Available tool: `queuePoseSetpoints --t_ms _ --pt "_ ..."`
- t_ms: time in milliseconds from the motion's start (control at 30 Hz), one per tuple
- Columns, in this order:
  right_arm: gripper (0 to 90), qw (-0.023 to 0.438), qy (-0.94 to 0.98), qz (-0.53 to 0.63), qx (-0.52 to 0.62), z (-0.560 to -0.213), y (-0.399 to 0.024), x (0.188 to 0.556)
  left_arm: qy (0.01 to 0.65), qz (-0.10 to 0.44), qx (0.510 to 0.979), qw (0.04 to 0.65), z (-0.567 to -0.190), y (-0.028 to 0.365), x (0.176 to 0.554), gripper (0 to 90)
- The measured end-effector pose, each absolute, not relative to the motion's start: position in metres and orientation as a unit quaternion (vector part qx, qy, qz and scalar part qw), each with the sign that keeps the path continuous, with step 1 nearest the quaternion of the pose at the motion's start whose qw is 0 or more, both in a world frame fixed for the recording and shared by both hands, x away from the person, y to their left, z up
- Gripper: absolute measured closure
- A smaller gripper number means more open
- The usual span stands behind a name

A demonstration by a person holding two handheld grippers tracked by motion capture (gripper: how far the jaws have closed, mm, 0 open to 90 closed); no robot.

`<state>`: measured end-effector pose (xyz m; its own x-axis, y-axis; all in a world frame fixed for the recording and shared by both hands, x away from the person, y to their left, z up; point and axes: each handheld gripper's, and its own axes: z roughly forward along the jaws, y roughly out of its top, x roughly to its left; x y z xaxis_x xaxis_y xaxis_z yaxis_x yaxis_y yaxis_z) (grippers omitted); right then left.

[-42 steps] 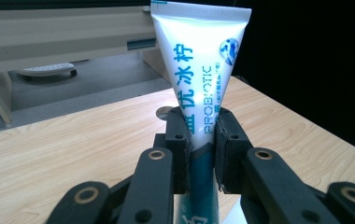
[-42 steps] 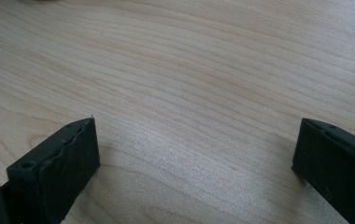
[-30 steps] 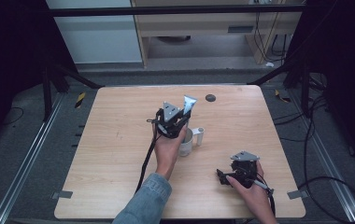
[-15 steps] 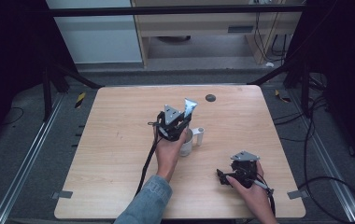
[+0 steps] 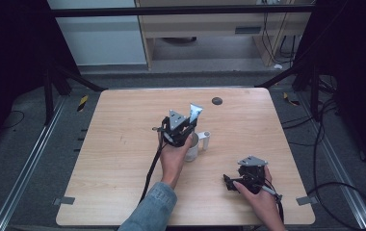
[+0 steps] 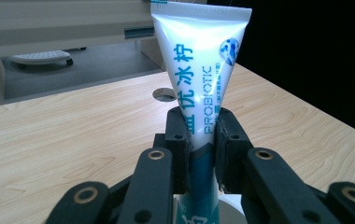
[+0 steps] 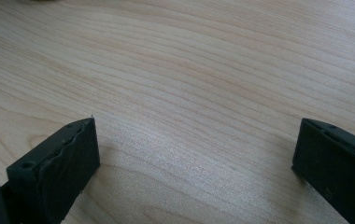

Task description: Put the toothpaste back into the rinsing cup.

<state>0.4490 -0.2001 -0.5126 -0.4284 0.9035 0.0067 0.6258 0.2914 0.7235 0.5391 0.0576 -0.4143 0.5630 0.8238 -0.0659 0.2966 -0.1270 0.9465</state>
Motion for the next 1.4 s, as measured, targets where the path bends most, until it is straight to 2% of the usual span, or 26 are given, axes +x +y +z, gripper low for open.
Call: queuePoseSetpoints --t_ms 1400 --pt "0.7 0.208 0.776 0.334 0.493 -0.513 -0.200 0.449 0.392 0.241 0.720 0.520 -0.425 0.060 0.528 76.7"
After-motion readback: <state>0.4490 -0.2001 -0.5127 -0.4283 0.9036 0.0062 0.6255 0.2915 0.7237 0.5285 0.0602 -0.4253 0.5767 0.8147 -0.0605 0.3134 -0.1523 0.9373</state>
